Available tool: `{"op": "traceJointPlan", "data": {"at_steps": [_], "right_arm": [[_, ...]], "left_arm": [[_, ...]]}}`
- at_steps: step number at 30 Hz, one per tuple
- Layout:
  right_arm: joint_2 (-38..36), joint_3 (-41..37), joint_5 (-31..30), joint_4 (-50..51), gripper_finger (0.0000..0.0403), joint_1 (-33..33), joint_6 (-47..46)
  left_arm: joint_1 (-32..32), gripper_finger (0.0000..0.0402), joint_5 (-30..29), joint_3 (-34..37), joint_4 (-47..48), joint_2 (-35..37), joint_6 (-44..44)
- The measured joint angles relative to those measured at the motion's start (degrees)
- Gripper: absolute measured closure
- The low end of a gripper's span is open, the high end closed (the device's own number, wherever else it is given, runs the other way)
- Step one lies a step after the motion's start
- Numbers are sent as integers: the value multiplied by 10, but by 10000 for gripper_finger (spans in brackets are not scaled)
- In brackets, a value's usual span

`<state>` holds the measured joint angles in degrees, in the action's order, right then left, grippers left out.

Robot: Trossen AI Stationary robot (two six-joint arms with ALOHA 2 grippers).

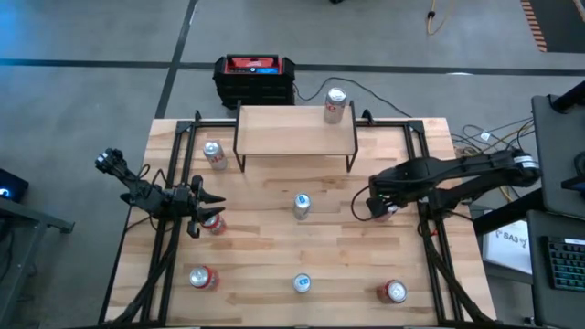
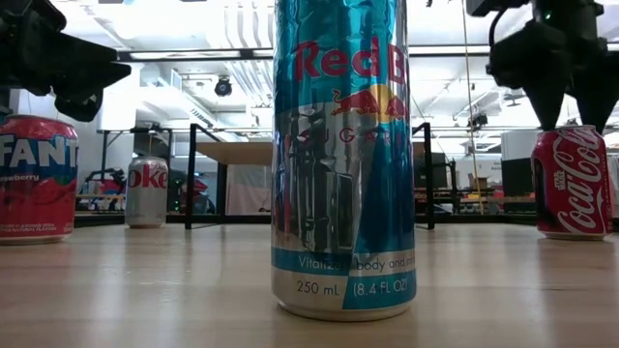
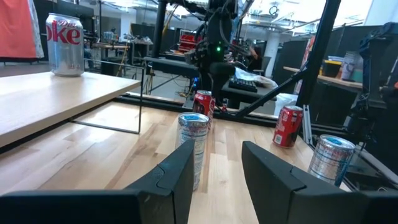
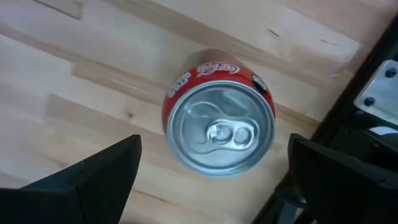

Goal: Place canned beverage on shelf
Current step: Put the top red and white soda can on the shelf

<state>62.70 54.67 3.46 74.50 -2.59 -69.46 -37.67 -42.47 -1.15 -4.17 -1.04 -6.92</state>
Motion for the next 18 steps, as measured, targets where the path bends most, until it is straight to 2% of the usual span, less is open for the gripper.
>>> {"op": "traceJointPlan", "data": {"at_steps": [11, 18], "right_arm": [[31, -16, -1, -28, 24, 1, 51], [31, -33, -5, -49, 52, 26, 70]], "left_arm": [[0, 283, 0, 0, 0, 0, 0], [0, 283, 0, 0, 0, 0, 0]]}}
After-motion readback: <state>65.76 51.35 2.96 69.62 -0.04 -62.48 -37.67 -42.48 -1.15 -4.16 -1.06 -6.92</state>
